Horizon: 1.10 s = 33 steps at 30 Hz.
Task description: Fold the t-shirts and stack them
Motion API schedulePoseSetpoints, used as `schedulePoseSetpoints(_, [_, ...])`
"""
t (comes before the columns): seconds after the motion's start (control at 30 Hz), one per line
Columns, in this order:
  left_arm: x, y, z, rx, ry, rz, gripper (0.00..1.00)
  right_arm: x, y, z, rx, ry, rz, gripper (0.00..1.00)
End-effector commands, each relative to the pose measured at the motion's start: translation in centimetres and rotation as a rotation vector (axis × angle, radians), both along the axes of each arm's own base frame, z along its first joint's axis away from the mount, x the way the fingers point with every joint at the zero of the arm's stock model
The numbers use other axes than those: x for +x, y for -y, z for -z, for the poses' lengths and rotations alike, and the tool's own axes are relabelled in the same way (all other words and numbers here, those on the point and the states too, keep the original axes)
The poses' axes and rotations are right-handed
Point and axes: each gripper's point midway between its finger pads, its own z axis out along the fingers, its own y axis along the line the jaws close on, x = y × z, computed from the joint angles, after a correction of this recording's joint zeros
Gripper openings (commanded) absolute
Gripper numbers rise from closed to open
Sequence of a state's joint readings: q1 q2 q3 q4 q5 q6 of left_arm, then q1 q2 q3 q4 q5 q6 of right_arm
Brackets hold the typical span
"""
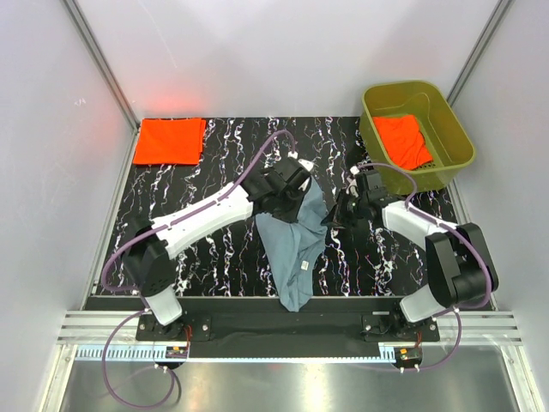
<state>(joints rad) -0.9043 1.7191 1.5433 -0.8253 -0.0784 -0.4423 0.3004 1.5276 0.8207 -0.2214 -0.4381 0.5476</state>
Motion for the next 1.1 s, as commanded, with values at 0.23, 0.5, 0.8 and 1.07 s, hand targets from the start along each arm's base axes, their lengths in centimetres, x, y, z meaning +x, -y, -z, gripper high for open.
schedulePoseSetpoints(0.23, [-1.6,0.6,-7.8,-0.249,0.035,0.074,0.00,0.3,2.7,-10.7,-0.053,0.205,0.148,0.00])
schedulePoseSetpoints(0.5, [-4.9,0.8,-14.1,-0.457,0.038,0.154,0.01,-1.0,8.0,-30.6,-0.199,0.678,0.229,0.00])
schedulePoseSetpoints(0.8, [-4.1,-10.5,-11.3,-0.419,0.149,-0.406,0.11,5.7,-8.1,-30.9,0.173,0.634,-0.117,0.00])
schedulePoseSetpoints(1.07, [-8.0,-19.4,-7.8,-0.354,0.142,-0.641,0.71,6.3,-10.7,-22.8,-0.059,0.334,-0.172,0.73])
